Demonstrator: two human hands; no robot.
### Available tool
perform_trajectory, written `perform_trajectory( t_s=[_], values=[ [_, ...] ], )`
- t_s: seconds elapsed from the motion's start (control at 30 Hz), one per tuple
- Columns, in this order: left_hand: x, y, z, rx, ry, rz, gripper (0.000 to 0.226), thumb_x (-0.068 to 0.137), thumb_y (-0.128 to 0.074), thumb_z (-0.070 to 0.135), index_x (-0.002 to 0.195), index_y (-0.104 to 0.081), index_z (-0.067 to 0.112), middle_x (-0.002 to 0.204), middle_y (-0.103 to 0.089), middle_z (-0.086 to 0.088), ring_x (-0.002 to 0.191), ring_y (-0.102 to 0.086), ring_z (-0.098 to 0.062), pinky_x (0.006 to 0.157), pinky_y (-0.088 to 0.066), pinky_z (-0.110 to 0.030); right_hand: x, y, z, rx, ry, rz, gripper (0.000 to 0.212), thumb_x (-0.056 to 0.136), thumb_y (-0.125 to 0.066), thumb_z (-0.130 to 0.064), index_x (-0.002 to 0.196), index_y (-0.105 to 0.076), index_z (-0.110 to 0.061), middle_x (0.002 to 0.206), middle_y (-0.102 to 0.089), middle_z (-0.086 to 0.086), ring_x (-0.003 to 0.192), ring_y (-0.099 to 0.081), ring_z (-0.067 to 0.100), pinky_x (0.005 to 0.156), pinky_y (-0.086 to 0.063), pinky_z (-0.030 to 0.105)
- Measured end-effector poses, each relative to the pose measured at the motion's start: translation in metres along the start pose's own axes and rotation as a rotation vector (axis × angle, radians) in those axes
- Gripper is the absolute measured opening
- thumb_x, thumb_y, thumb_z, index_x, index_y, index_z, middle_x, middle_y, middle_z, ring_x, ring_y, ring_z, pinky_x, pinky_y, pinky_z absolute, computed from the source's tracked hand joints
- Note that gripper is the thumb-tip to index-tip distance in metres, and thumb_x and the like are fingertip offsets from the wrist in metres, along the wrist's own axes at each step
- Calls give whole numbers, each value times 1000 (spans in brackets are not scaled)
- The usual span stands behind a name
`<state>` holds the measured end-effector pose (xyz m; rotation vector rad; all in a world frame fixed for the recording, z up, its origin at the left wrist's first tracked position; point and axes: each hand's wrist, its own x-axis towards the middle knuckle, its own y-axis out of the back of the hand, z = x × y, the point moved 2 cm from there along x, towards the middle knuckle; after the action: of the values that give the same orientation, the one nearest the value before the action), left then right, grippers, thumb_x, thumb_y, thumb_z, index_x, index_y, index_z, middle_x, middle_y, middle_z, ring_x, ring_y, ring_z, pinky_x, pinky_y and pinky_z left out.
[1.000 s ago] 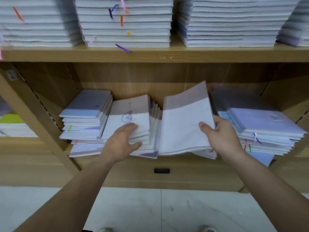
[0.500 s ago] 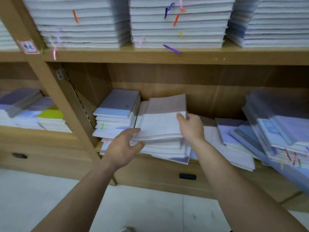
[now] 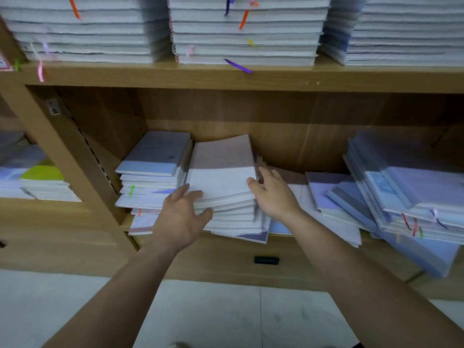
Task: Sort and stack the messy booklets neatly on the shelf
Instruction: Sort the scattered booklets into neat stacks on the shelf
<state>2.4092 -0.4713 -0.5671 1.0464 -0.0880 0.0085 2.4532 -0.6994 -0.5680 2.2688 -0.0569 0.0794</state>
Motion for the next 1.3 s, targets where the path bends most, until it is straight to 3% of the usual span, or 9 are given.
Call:
perform_trajectory(
  t_s=[0.13,0.37,0.5,0.63,0.73,0.87,1.07,1.23,1.3],
  values=[
    [-7,-8,44,-51,-194,83,45,93,-61,41,134,-58,24,146,-46,5,135,-43,-16,108,-36,-30,-29,40,37,-106,52,12,47,101,-49,-44,140,-52,-18,122,-53,-1,105,-58,19,88,-46,35],
    [-27,-56,119,-69,-394,-37,38,94,-58,41,130,-59,28,132,-55,10,122,-51,-13,98,-46,-30,-85,108,119,-28,-70,81,16,94,-63,-25,107,-71,-19,88,-69,-3,79,-61,13,82,-53,34],
    [-33,-90,139,42,-385,-148,44,94,-57,44,135,-52,29,140,-49,11,126,-49,-14,98,-48,-35,-115,103,158,-63,-159,-53,28,96,-63,-26,121,-66,-13,100,-65,-2,89,-60,15,80,-44,26],
    [-26,-116,139,137,-351,-255,55,92,-58,47,142,-45,28,147,-44,9,132,-44,-16,104,-44,-38,-128,93,184,-168,-206,-142,38,96,-57,-26,128,-57,-5,118,-59,10,111,-58,26,90,-43,30],
    [-19,-126,138,142,-317,-296,61,92,-59,48,146,-43,26,151,-41,7,136,-41,-17,108,-40,-34,-133,85,203,-150,-258,-88,39,94,-57,-28,127,-55,-6,117,-61,15,113,-58,31,92,-45,35],
    [-10,-133,140,133,-325,-314,64,92,-60,50,148,-40,28,156,-36,8,141,-34,-14,114,-32,-30,-135,69,213,-39,-306,-23,30,96,-55,-30,121,-51,-14,108,-64,10,103,-61,31,73,-44,35],
    [-4,-140,139,285,-439,-409,76,93,-56,54,157,-24,27,165,-15,7,150,-16,-14,120,-14,-27,-123,50,215,85,-425,82,44,101,-51,-42,123,-49,-4,105,-68,17,105,-63,37,69,-40,31],
    [-5,-143,137,376,-509,-416,79,94,-53,56,158,-19,25,166,-8,3,152,-12,-16,121,-9,-29,-107,65,222,4,-446,98,59,101,-42,-55,70,-55,-7,73,-62,15,88,-66,35,77,-50,36],
    [-4,-144,137,374,-515,-420,79,94,-53,56,158,-18,25,167,-7,2,152,-11,-15,122,-8,-30,-103,67,223,-28,-465,97,62,100,-42,-58,62,-52,-10,64,-56,8,82,-66,33,73,-49,35]
  ],
)
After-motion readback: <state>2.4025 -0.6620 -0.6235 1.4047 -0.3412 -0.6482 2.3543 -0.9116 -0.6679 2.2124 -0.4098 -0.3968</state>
